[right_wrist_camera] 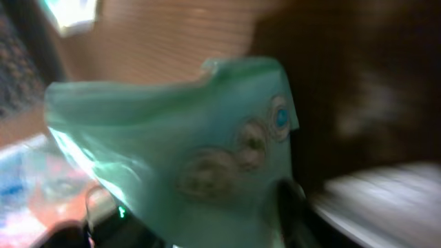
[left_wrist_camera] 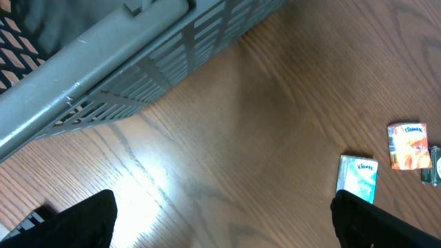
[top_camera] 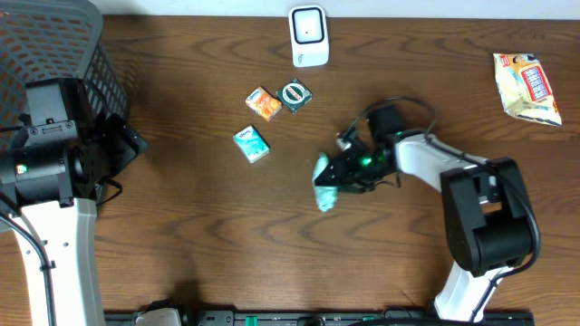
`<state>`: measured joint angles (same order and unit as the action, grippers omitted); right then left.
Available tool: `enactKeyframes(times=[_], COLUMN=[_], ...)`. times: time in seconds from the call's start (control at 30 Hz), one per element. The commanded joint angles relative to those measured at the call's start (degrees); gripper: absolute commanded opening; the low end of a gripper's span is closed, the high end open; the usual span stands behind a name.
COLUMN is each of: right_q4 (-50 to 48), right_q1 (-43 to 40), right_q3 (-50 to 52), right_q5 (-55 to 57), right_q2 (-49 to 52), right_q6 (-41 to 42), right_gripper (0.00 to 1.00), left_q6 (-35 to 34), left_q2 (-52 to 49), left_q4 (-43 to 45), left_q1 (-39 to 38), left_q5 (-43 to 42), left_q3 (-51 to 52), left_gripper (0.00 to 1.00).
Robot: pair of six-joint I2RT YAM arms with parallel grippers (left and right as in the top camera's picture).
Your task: Scan the item barcode
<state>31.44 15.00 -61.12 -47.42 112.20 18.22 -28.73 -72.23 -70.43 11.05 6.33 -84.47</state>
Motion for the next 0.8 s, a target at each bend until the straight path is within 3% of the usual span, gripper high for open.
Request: enactKeyframes(times=[0.0, 0.23, 0.5, 0.7, 0.77], right_q4=[4.39, 17.14, 23.65, 23.32, 23.10], right_q1=[-2.80, -4.61, -4.07, -4.09, -4.09], right_q3=[-3.78, -12.66, -17.25, -16.00, -15.43], right_q5=[10.43, 21.14, 25.66, 31.26, 31.28], right_q2=[-1.29, -1.29, -1.29, -1.29, -1.29], right_q6=[-0.28, -3.19, -6.49, -5.84, -5.84], right_gripper=[0.57, 0.70, 0.80, 0.80, 0.75], left_q6=[-0.52, -0.52, -0.52, -0.52, -0.52], left_q2=[0.00, 0.00, 0.00, 0.00, 0.00], left_q4=[-0.07, -0.07, -0.07, -0.07, -0.07], left_q1=[0.20, 0.20, 0.20, 0.20, 0.20], left_q5=[0.17, 0.17, 0.17, 0.17, 0.17], left_q3=[-0.13, -0.13, -0.13, -0.13, -0.13], left_gripper=[0.97, 0.98, 0.97, 0.98, 0.98])
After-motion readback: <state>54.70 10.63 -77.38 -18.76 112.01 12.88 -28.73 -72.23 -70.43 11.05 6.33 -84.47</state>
